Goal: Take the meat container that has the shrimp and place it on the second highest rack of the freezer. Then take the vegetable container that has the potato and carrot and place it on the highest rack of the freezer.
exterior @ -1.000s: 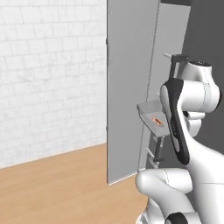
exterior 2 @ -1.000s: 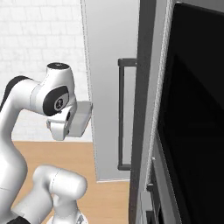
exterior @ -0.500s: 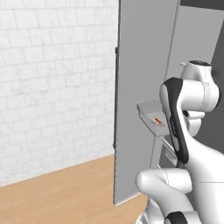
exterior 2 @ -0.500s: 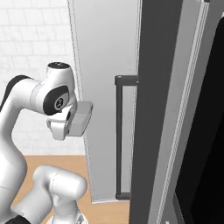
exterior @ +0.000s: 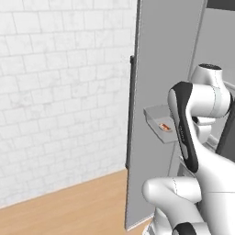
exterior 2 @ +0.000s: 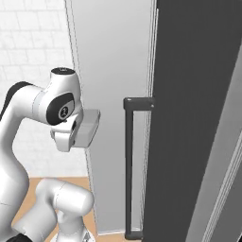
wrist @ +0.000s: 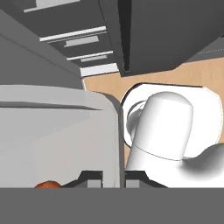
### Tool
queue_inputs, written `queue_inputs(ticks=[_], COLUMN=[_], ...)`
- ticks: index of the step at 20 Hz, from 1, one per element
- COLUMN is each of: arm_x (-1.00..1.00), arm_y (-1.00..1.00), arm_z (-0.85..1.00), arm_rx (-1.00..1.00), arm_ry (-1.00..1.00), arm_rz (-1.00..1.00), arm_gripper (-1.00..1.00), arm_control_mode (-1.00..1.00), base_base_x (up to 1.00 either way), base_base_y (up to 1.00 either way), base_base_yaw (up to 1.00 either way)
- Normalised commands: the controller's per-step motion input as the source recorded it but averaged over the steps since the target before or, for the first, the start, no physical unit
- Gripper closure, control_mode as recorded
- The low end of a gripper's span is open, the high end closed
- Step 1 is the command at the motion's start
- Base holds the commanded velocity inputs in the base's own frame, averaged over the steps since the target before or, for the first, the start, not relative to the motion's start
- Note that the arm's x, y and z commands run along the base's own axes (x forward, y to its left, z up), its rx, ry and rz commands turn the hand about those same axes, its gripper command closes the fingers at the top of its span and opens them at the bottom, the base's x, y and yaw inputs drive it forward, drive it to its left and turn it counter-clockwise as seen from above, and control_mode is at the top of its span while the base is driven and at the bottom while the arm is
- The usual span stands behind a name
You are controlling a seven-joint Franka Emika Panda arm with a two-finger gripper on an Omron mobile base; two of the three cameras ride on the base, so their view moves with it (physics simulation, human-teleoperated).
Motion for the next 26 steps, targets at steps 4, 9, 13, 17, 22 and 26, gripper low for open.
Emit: queue_inputs(ticks=[4,9,13,17,22,26], arm_x=[0.00,0.00,0.00,0.00,0.00,0.00], arm_y=[0.00,0.00,0.00,0.00,0.00,0.00], arm_z=[0.00,0.00,0.00,0.00,0.00,0.00], arm_rx=[0.00,0.00,0.00,0.00,0.00,0.00], arm_ry=[0.00,0.00,0.00,0.00,0.00,0.00], arm_rz=[0.00,0.00,0.00,0.00,0.00,0.00], arm_gripper=[1.00,1.00,1.00,1.00,1.00,1.00], arm_control_mode=[1.00,1.00,1.00,1.00,1.00,1.00], base_base_x=[0.55,0.51,0.49,0.26,-0.35,-0.67], base_base_y=[0.04,0.02,0.01,0.00,-0.01,-0.04], base_base_yaw=[-0.02,-0.02,-0.01,0.00,0.00,0.00])
